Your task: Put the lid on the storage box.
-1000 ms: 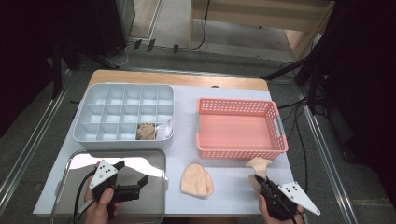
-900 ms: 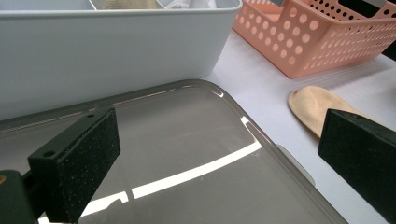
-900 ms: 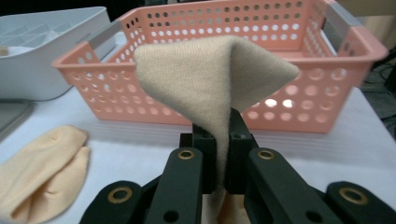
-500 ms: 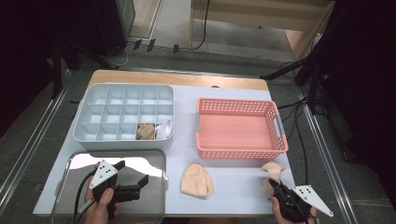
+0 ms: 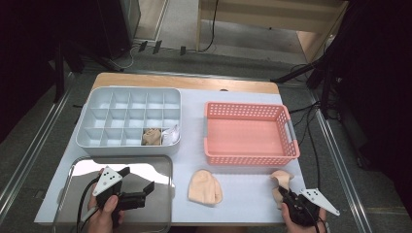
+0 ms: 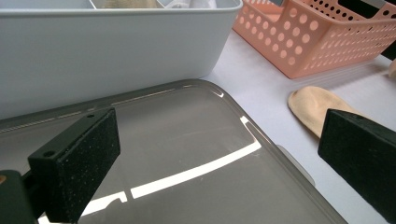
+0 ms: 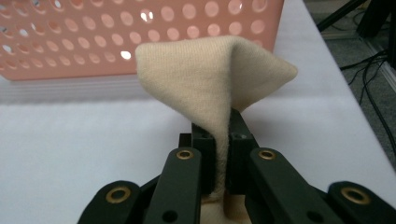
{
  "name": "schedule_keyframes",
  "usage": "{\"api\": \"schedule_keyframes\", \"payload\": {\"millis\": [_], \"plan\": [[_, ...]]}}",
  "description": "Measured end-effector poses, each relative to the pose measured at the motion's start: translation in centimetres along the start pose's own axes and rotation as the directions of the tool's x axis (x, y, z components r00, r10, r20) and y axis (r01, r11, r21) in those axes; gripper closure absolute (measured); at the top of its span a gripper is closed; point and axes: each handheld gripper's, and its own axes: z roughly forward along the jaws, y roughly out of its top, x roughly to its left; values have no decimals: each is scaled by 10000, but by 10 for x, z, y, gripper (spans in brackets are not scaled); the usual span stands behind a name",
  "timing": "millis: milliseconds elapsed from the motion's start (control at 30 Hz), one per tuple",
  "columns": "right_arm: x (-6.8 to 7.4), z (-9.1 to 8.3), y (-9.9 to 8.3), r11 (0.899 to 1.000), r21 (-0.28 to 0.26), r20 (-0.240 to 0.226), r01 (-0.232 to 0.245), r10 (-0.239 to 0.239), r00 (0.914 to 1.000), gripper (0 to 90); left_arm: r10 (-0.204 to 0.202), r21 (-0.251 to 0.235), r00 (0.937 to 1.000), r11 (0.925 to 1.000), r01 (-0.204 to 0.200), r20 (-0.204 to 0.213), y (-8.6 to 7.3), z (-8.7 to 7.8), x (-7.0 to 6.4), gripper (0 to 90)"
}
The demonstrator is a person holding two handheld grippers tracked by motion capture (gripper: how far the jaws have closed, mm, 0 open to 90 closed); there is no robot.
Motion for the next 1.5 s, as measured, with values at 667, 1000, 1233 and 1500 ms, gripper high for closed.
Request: {"api": "schedule_keyframes", "payload": {"millis": [667,1000,1233,1500], "plan": [[1,-9,11,9971,-744,-392,-137,108,9992,381,40,44,10000,10000,-40,72,-1,2,-3,0],[25,-22,22,9925,-1205,-603,215,-289,9978,389,-21,43,9997,10000,20,230,3,4,-7,0],[64,-17,23,9941,-990,-1455,435,-577,9877,410,19,52,9996,10000,-20,298,9,10,-18,0],[96,-5,20,9961,-625,-2162,626,-747,9735,424,-99,57,9987,9999,96,496,20,19,-29,0]]}}
